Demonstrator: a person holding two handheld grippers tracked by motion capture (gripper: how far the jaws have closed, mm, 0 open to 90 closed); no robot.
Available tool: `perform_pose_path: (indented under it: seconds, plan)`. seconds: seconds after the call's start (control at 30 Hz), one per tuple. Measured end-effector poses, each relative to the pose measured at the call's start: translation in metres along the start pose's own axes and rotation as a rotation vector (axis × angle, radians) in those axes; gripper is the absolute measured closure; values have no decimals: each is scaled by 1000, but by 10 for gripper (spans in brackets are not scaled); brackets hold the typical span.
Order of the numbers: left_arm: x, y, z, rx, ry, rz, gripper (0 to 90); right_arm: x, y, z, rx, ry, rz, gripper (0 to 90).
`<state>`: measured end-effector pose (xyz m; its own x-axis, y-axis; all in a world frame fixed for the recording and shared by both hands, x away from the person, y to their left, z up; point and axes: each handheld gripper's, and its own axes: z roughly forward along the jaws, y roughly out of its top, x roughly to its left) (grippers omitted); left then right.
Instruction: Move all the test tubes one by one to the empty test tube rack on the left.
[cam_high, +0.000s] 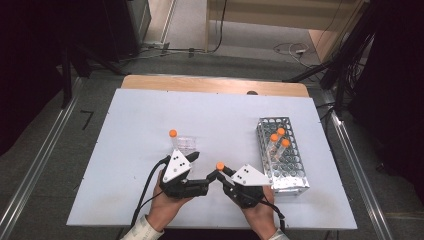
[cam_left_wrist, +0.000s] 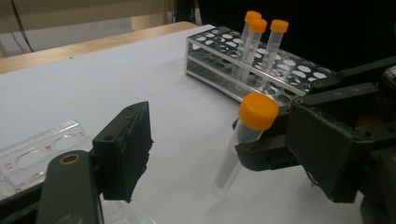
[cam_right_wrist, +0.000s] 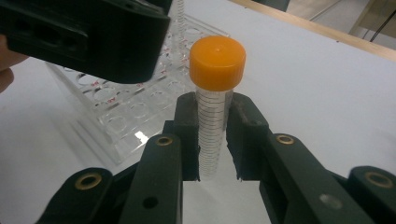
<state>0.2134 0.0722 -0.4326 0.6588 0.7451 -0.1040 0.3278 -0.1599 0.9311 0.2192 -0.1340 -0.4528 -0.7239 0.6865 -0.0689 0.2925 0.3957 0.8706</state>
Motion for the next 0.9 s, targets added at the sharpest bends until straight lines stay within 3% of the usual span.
perform_pose_path:
  seconds: [0.17, 0.27, 0.63, 0.77, 0.9]
  plan:
    - [-5, -2, 2, -9, -26, 17, 314, 5, 0, 1, 6, 15, -8, 726]
    - [-6, -5, 4, -7, -42, 23, 410, 8, 1, 2, 3, 27, -29, 726]
    - [-9, -9, 7, 0, -63, 47, 621, 12, 1, 1, 9, 36, -29, 726]
    - [-10, -9, 7, -5, -70, 52, 684, 12, 1, 2, 9, 38, -29, 726]
    - [-10, -9, 7, -6, -69, 53, 692, 12, 1, 1, 9, 41, -25, 725]
